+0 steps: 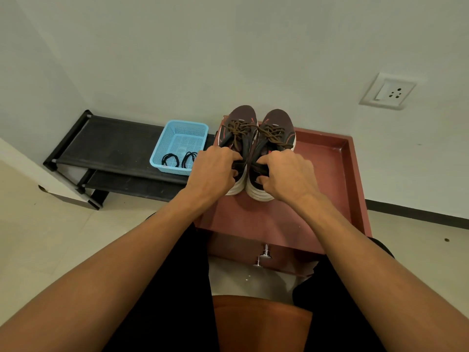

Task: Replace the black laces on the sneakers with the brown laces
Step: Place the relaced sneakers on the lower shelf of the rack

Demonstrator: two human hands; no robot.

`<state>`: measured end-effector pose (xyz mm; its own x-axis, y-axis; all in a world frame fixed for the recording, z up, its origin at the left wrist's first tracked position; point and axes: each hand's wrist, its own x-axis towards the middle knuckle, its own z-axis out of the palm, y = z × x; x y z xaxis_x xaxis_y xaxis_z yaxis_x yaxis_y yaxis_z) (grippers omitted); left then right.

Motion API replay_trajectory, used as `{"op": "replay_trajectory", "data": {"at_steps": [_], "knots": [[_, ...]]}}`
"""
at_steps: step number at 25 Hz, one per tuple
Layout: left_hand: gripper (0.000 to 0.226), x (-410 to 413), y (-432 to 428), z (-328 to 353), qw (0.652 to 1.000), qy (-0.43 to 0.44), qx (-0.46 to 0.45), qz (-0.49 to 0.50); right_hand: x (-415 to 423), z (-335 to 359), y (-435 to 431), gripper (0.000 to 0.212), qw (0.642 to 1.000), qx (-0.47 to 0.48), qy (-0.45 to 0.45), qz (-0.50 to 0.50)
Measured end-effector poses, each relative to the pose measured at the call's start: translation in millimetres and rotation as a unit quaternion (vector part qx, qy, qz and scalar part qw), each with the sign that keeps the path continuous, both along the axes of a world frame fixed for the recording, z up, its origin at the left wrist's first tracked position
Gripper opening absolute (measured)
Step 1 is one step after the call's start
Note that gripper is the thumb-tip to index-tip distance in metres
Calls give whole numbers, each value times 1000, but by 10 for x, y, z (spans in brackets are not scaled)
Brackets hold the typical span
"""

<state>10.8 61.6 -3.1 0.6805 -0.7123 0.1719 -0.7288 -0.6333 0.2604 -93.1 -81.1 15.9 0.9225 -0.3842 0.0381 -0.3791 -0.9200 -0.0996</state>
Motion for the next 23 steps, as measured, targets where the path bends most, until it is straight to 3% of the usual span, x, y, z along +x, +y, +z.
{"op": "replay_trajectory", "data": {"at_steps": [4,11,19,23], "knots": [[19,-42,201,533,999,-21,-22,26,57,493,150,15,999,-32,-32,24],[35,67,1157,1149,992,-62,2,108,352,997,988,28,991,-48,-77,103],[40,276,2713,719,978,-33,54,196,864,530,2437,22,975,16,-52,218],[44,309,3389,305,963,24,102,250,1022,226,2986,23,955,79,3,286]]}}
